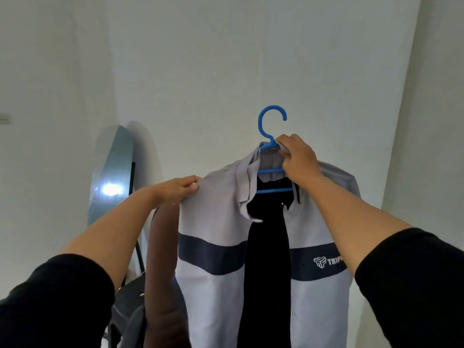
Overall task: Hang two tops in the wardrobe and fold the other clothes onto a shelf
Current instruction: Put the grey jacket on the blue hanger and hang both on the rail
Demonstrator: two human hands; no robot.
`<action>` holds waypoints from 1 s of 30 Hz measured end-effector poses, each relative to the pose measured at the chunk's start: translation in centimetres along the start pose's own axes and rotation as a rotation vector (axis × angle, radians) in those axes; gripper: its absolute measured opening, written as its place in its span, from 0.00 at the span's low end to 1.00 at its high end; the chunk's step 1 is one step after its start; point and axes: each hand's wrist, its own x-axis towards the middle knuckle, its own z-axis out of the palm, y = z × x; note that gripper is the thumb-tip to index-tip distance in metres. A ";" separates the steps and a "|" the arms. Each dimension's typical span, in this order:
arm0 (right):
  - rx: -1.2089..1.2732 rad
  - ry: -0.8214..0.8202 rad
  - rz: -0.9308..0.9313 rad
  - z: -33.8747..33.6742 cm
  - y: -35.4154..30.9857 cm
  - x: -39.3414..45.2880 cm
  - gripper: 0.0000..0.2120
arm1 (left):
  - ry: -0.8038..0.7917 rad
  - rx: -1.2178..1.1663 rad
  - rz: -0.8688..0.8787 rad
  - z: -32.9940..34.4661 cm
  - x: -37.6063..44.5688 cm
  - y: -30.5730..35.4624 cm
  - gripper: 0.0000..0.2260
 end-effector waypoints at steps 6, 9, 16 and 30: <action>-0.030 -0.036 -0.003 0.6 0.2 0.1 0.15 | 0.173 0.439 -0.141 1.1 0.0 -1.5 0.20; -0.052 -0.014 0.029 0.8 0.2 0.3 0.14 | 0.461 0.505 -0.133 1.7 -0.1 -1.1 0.27; -0.037 0.052 0.179 1.1 -0.4 0.8 0.14 | 0.882 0.272 -0.150 3.1 0.2 1.8 0.29; 0.293 -0.110 0.133 0.0 -1.1 -0.5 0.20 | 0.728 0.461 0.268 4.7 3.3 6.8 0.13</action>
